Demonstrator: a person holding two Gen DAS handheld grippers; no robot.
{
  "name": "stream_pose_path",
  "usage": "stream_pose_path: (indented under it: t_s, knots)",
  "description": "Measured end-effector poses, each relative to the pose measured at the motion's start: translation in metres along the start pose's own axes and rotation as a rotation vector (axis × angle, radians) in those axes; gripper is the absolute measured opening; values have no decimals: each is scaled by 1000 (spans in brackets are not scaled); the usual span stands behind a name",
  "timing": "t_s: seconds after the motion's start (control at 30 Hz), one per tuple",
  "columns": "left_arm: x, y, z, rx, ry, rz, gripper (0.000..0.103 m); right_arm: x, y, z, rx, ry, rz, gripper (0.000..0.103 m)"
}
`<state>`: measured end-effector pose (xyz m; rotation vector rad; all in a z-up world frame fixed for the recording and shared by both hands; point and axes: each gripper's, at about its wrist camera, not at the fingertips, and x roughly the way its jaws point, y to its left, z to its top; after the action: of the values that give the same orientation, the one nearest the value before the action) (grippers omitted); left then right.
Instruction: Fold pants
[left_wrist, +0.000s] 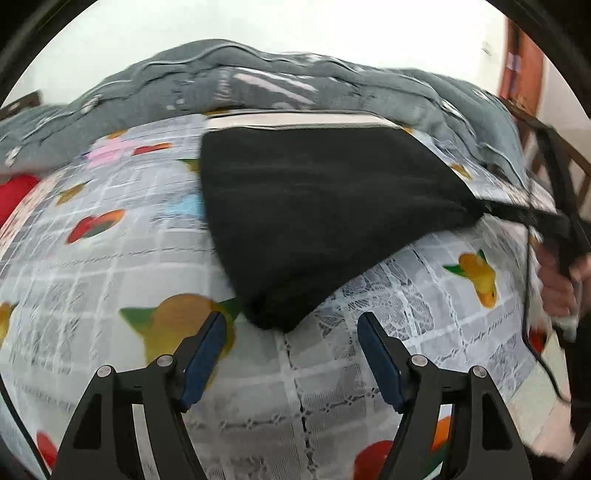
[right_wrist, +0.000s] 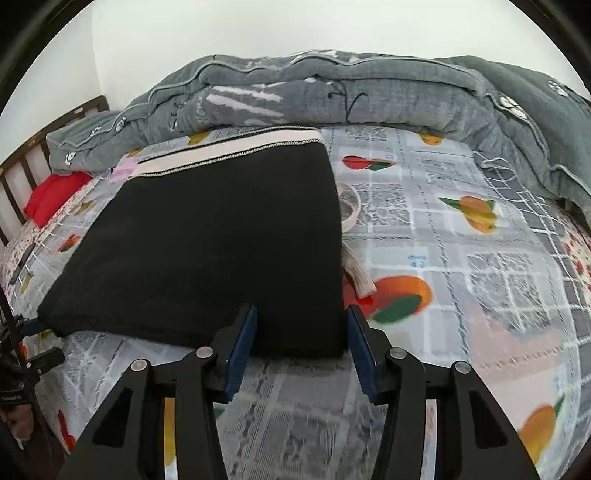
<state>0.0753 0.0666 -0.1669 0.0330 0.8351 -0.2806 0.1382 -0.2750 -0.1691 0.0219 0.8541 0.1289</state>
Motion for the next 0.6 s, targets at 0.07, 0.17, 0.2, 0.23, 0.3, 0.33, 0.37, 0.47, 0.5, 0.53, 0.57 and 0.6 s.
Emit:
stream_pose_path:
  t_s: [0.07, 0.17, 0.2, 0.23, 0.3, 0.33, 0.37, 0.47, 0.5, 0.53, 0.57, 0.6]
  knots:
    - [-10, -1, 1, -48, -5, 1, 72, -12, 3, -5, -2, -4, -10, 49]
    - [-30, -8, 4, -98, -17, 13, 71, -35, 8, -15, -4, -17, -29, 49]
    - [-36, -15, 5, -98, -22, 27, 71, -45, 9, -18, 1, -26, -28, 49]
    - [-43, -21, 6, -95, -31, 46, 71, -54, 9, -20, 5, -32, -29, 49]
    - [-60, -31, 11, -94, -50, 79, 72, -72, 11, -22, 11, -39, -39, 50]
    - [-72, -36, 14, -97, -64, 97, 72, -80, 12, -23, 14, -44, -46, 50]
    - [-79, -39, 16, -100, -75, 110, 72, -89, 13, -23, 18, -50, -55, 50]
    - [-110, -51, 19, -104, -124, 169, 72, -120, 17, -26, 28, -57, -76, 50]
    - [-115, -54, 19, -104, -132, 176, 72, -127, 17, -26, 28, -62, -74, 50]
    - [-123, -57, 20, -103, -140, 181, 72, -137, 18, -27, 27, -72, -76, 51]
    - [-132, -61, 19, -101, -150, 182, 72, -147, 18, -28, 27, -83, -85, 56]
    - [-139, -63, 18, -103, -156, 184, 72, -158, 19, -31, 27, -96, -94, 60]
